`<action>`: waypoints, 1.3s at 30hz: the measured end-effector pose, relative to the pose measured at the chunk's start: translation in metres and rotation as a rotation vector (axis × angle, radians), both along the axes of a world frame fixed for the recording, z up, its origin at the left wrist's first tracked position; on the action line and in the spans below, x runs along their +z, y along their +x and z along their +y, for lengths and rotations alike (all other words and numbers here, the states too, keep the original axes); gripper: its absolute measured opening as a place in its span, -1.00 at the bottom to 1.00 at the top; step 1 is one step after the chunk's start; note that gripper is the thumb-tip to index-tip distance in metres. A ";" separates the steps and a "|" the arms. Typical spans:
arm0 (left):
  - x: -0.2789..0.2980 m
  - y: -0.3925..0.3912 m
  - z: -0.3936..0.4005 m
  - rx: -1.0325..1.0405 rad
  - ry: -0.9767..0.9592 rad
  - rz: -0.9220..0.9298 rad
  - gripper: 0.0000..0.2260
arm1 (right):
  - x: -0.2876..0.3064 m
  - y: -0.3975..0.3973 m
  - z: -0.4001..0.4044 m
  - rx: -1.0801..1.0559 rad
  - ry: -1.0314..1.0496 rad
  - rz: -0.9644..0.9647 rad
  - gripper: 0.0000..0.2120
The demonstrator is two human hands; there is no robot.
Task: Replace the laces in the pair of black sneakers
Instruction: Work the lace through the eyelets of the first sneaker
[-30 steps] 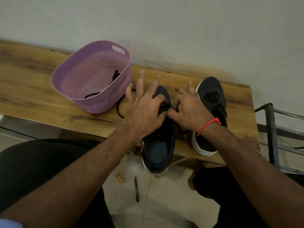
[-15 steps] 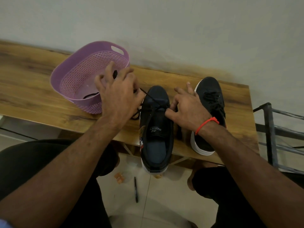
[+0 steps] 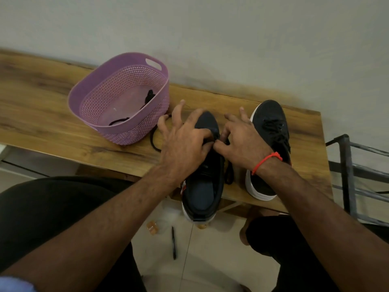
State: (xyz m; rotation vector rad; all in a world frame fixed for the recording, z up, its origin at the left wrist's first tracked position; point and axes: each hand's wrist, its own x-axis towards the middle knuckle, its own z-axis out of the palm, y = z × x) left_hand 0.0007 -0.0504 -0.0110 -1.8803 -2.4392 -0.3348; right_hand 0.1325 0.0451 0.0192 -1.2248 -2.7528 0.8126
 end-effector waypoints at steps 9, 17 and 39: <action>0.014 -0.052 0.001 0.266 0.138 -0.039 -0.82 | -0.002 0.001 0.002 -0.025 -0.002 -0.017 -0.86; 0.001 -0.003 0.003 -0.048 0.004 -0.062 -0.72 | -0.004 0.002 0.003 -0.014 0.014 -0.017 -0.86; 0.003 -0.006 0.003 -0.009 0.007 -0.041 -0.77 | -0.005 0.002 0.003 -0.026 0.007 0.002 -0.86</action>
